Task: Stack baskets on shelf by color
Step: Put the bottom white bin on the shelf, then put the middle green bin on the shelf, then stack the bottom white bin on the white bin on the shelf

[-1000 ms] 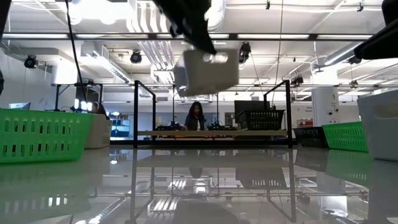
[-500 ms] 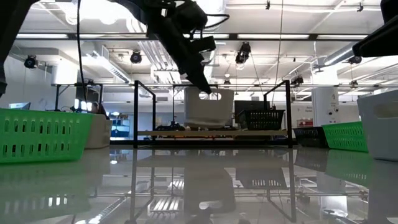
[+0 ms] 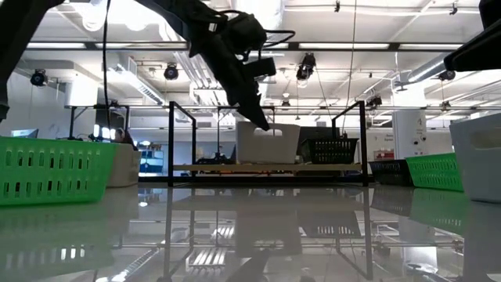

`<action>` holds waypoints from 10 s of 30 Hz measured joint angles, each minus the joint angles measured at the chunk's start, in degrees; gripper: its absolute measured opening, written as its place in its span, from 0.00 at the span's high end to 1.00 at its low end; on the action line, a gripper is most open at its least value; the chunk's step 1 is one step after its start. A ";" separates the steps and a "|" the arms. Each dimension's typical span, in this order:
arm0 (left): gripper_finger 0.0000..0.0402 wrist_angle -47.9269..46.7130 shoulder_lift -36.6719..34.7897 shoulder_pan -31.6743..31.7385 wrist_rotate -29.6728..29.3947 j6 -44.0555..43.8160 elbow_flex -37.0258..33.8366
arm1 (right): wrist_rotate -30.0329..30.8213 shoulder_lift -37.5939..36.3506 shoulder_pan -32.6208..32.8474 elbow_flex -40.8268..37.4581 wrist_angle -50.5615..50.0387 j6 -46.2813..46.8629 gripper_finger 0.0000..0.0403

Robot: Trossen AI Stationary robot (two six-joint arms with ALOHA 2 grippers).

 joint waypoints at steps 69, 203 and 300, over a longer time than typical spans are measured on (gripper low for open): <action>0.72 -26.15 -19.45 -61.15 -18.82 -48.79 -16.61 | 0.11 -1.27 -3.85 0.00 1.45 -1.53 0.88; 0.71 -9.84 -20.96 -10.01 -10.75 -14.53 -8.25 | -8.00 -1.38 -7.93 1.91 2.64 -3.81 0.88; 0.71 54.68 -2.39 -48.01 -23.63 -21.89 -29.81 | -52.60 1.73 -17.14 21.70 -52.16 46.84 0.82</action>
